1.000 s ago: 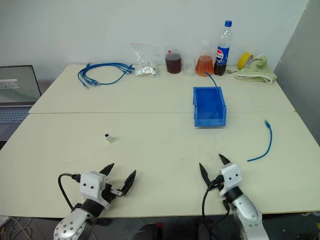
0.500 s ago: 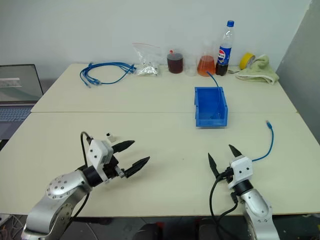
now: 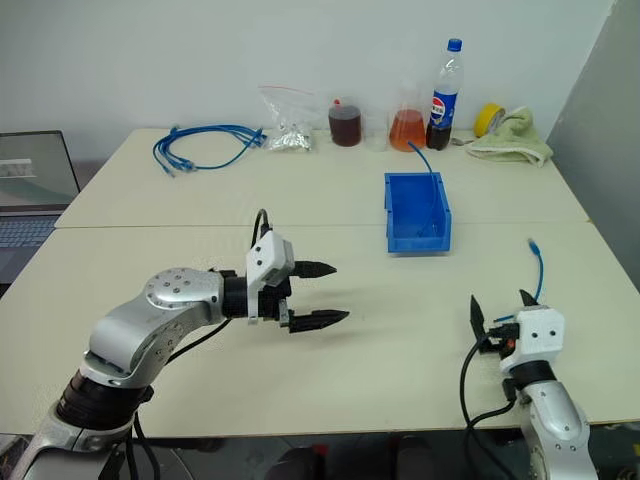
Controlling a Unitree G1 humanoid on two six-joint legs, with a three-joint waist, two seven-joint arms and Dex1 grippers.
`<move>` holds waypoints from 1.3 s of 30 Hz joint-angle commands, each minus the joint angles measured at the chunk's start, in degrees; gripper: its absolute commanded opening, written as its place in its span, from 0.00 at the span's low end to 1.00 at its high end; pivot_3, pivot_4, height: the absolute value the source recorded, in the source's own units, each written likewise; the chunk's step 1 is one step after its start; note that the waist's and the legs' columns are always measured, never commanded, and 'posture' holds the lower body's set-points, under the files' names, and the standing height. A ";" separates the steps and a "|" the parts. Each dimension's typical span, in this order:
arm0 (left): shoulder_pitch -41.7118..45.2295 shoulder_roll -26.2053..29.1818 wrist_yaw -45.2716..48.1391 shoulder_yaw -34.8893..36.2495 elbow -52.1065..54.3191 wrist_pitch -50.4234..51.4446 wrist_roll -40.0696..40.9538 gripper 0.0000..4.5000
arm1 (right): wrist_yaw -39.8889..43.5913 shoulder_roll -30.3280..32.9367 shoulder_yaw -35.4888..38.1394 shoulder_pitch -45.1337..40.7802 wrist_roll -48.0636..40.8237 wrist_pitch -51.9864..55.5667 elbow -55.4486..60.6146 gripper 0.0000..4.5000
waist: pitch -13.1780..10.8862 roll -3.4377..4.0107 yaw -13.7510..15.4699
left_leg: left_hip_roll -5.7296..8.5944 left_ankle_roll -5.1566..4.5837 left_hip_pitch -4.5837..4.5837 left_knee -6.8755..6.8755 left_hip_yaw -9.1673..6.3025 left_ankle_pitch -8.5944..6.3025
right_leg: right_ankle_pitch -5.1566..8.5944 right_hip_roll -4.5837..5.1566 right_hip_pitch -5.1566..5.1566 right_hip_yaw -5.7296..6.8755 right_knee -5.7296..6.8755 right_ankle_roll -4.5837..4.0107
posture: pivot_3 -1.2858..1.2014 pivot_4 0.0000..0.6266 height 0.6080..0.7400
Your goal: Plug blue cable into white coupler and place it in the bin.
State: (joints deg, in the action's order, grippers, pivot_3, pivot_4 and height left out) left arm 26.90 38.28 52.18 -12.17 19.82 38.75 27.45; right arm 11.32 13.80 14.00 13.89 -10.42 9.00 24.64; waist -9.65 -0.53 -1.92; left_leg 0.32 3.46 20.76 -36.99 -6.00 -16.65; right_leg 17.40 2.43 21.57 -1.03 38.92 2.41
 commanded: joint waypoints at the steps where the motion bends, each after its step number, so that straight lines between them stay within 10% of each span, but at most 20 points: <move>1: 2.19 -0.59 0.21 -2.83 -0.19 -0.23 -2.93 1.00 | -2.09 2.22 5.26 -3.40 -1.61 4.52 -1.05 0.97 | 0.00 0.00 0.05 | 0.01 0.00 0.01 -0.01 0.00 0.00 | 0.00 0.00 0.00 0.00 0.00 0.00 | 0.52 0.24 1.00; 18: 8.85 -4.07 1.61 -6.02 -0.22 1.62 -5.74 1.00 | 0.27 13.97 9.19 -29.25 -3.02 17.20 -35.32 0.97 | -0.06 0.04 0.02 | 0.02 -0.01 0.07 -0.02 0.11 0.01 | 0.00 -0.01 0.09 -0.08 0.02 -0.03 | 0.52 0.24 1.00; 36: 8.08 -3.66 2.02 -5.69 0.22 2.38 -6.20 1.00 | 4.46 18.88 7.64 -33.03 -2.39 14.30 -42.04 0.02 | -0.06 0.04 0.07 | 0.04 0.00 0.10 -0.04 0.12 0.01 | 0.00 0.04 0.06 -0.07 0.01 -0.03 | 0.52 0.24 1.00; 39: 7.64 -3.57 2.35 -5.47 0.09 2.34 -6.04 1.00 | 8.81 21.17 6.44 -31.28 -2.51 14.26 -38.52 0.00 | -0.07 0.05 0.08 | 0.04 0.00 0.10 -0.03 0.12 0.01 | 0.00 0.04 0.07 -0.07 0.01 -0.03 | 0.52 0.24 1.00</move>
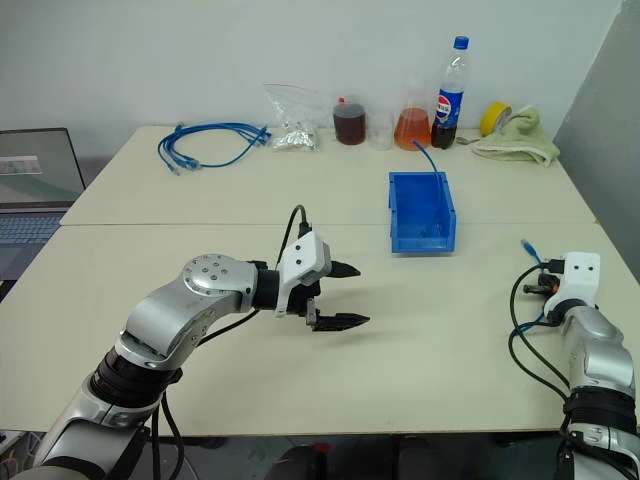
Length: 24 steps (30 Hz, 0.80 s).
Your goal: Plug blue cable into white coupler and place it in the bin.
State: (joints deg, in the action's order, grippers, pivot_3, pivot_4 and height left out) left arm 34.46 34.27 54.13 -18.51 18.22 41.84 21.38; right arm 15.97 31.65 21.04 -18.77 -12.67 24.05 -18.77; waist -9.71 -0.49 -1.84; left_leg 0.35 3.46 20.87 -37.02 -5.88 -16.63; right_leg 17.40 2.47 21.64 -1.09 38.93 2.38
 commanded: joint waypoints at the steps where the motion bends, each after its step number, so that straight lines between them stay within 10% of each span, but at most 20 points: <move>1: -0.10 0.55 0.50 1.01 1.75 -0.76 0.05 1.00 | 5.91 4.17 -1.06 2.12 -0.48 -0.67 6.21 0.00 | -0.01 0.02 0.00 | 0.01 0.00 0.01 0.00 0.00 0.00 | 0.00 0.00 0.00 0.00 0.00 0.00 | 0.52 0.24 1.00; 9: -10.49 9.88 3.65 6.72 2.30 -5.07 -0.24 1.00 | 32.77 15.24 -9.16 11.71 -3.95 -10.87 23.30 0.00 | -0.09 0.11 -0.86 | -0.09 -0.01 -0.03 0.04 0.01 -0.01 | 0.01 -0.08 0.03 -0.02 -0.02 0.01 | 0.52 0.24 1.00; 24: -42.23 16.82 6.27 20.41 1.79 -18.74 -0.10 1.00 | 52.94 6.52 -36.20 -1.15 0.79 -25.94 25.42 0.00 | -0.29 -0.12 0.08 | -0.16 -0.02 -0.03 0.01 -0.14 -0.01 | 0.00 -0.06 0.04 0.08 -0.02 -0.01 | 0.52 0.24 1.00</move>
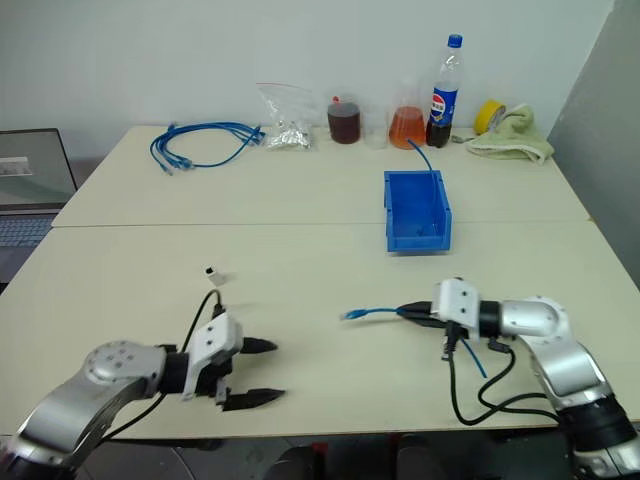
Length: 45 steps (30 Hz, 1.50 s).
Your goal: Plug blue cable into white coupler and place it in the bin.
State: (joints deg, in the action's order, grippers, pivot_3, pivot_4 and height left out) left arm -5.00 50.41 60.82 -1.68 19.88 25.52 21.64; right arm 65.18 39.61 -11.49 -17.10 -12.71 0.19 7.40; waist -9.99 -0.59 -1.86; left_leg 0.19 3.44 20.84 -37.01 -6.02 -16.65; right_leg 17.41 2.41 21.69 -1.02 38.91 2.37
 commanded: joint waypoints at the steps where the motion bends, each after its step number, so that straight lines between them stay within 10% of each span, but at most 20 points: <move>1: -3.46 0.51 -0.68 4.04 -0.14 -2.94 -0.58 1.00 | 4.65 -1.91 -4.87 -3.64 1.41 -2.69 -1.54 0.00 | -0.01 -0.02 0.18 | 0.00 0.00 0.00 0.00 -0.01 0.00 | 0.00 0.00 -0.02 0.03 0.00 0.00 | 0.52 0.24 1.00; 18: -2.33 -3.25 -2.17 2.93 -0.50 -4.80 -0.19 1.00 | 6.38 -9.44 -10.39 -15.30 8.91 -10.50 -21.02 0.00 | -0.02 -0.02 0.12 | 0.03 0.00 0.00 0.00 0.00 0.00 | -0.01 0.03 0.00 0.04 0.03 -0.02 | 0.52 0.24 1.00; 37: 0.85 -5.68 -4.04 1.72 0.49 -3.56 -0.41 1.00 | 7.37 -2.67 -2.51 -10.13 -0.18 4.92 -4.77 0.96 | -0.03 -0.01 0.16 | 0.05 0.00 0.02 0.00 -0.05 0.00 | -0.01 0.06 0.01 0.05 0.04 -0.02 | 0.52 0.24 1.00; 45: 2.11 -8.45 -8.09 -0.92 3.94 0.21 -0.75 1.00 | -2.90 3.32 7.81 8.12 -13.46 27.17 23.20 0.99 | -0.03 -0.04 0.44 | 0.15 0.00 0.09 0.00 -0.16 -0.01 | 0.00 0.21 -0.03 0.09 0.00 -0.01 | 0.52 0.24 1.00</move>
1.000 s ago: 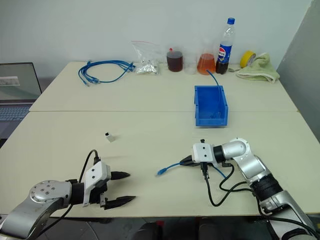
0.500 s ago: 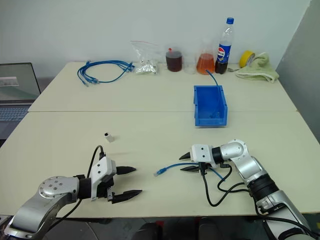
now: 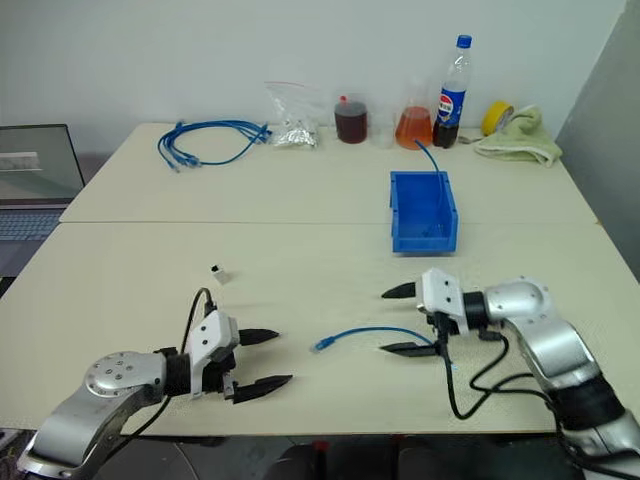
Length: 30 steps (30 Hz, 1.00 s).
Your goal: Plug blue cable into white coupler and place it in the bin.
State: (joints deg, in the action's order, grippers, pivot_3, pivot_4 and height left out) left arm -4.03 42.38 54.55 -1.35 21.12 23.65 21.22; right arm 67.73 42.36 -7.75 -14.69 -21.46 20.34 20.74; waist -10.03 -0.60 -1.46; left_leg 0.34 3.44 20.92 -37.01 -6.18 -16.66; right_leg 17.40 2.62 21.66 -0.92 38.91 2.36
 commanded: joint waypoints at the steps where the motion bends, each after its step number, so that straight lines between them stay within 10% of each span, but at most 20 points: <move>1: 1.96 -0.61 -2.50 -2.43 2.63 2.76 -1.25 1.00 | -7.56 0.55 4.71 9.26 -4.02 7.54 12.14 0.99 | 0.01 -0.03 0.02 | 0.00 0.00 0.00 0.00 0.01 0.00 | 0.00 0.00 -0.01 0.01 -0.01 0.00 | 0.52 0.24 1.00; 9: 8.93 -3.21 -4.40 -11.12 -0.71 4.18 -7.04 1.00 | -17.67 -1.22 4.72 22.44 -1.16 8.46 20.60 0.99 | 0.00 -0.04 -0.34 | -0.01 0.00 -0.13 -0.02 0.10 0.00 | 0.00 -0.11 -0.13 0.01 0.03 0.05 | 0.52 0.24 1.00; 30: 7.11 -1.36 -7.29 -13.07 -1.48 12.21 -9.73 0.90 | -21.05 0.16 6.41 21.31 -3.94 9.84 23.41 1.00 | 0.08 -0.05 -0.38 | -0.11 0.00 -0.37 -0.01 0.10 0.00 | 0.01 -0.24 -0.30 -0.03 0.01 0.06 | 0.52 0.24 1.00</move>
State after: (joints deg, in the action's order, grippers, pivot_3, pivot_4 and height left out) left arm 4.28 40.79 47.87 -12.27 21.99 33.24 13.12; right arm 47.09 42.25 -2.32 7.45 -24.16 29.81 42.51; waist -9.95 -0.65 -1.83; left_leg 0.23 3.44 20.54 -37.02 -6.11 -16.65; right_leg 17.42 2.38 21.34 -0.93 38.93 2.43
